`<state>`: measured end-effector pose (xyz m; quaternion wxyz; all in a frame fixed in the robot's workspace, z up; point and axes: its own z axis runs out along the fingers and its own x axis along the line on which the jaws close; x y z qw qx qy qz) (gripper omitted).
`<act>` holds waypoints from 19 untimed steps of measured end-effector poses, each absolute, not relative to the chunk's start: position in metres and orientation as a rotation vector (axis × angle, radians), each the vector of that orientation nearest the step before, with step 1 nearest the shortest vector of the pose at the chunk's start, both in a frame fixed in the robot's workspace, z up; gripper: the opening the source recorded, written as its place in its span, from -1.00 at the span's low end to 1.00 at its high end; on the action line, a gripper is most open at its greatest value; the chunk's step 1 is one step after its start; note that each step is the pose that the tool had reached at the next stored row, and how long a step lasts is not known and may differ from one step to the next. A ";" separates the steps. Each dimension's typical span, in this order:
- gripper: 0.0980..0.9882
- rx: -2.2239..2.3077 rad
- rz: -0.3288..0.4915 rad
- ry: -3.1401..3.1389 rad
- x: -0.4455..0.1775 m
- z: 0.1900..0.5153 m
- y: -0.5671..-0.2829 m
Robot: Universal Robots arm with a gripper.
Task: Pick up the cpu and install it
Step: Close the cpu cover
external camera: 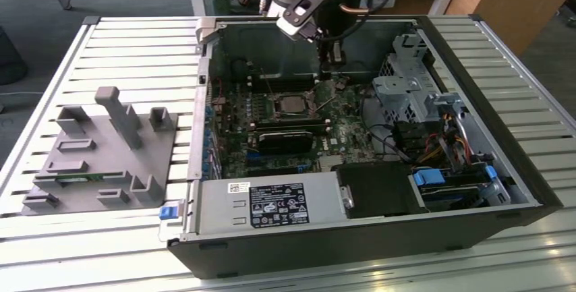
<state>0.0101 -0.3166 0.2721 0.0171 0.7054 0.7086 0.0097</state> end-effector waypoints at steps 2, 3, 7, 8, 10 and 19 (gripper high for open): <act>-0.98 2.192 0.030 2.202 0.011 0.272 -0.317; -0.98 2.192 0.030 2.202 0.011 0.272 -0.317; -0.98 2.192 0.030 2.202 0.013 0.271 -0.317; -0.98 2.192 0.030 2.202 0.013 0.271 -0.317; -0.98 2.192 0.030 2.202 0.014 0.271 -0.317; -0.98 2.192 0.030 2.202 0.017 0.271 -0.317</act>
